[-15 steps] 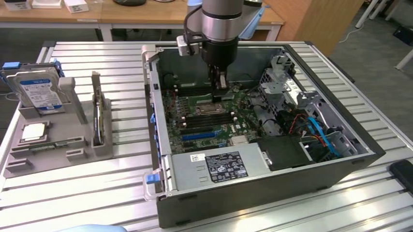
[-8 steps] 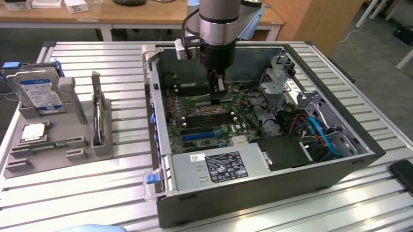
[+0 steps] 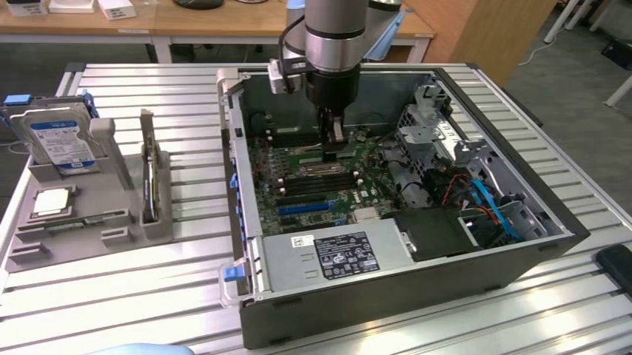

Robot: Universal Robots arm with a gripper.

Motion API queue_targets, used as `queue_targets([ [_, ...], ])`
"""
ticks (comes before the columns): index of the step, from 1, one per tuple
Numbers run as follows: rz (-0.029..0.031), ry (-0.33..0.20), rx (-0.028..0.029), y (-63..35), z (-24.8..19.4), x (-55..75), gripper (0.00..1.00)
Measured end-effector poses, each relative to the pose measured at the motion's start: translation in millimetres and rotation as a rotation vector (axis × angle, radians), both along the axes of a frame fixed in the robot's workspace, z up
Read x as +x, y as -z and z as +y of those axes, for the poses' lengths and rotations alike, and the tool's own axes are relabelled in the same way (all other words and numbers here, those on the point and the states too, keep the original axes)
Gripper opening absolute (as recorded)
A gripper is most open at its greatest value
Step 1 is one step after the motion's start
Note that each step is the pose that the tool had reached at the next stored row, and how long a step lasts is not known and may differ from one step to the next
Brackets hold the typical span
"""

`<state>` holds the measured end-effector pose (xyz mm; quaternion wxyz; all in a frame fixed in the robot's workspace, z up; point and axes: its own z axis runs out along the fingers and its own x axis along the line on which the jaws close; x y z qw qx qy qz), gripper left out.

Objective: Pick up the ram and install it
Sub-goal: 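Insert the ram into the slot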

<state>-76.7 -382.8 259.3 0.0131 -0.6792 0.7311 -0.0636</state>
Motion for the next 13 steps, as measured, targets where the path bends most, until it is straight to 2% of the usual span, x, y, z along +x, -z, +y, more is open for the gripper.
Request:
queue_targets([
  [3,0.0022,0.0,0.0001,3.8,0.0,0.0,0.14],
  [8,0.0096,0.0,0.0001,10.4,0.0,0.1,0.14],
  [13,0.0221,0.0,0.0001,15.6,0.0,0.4,0.14],
])
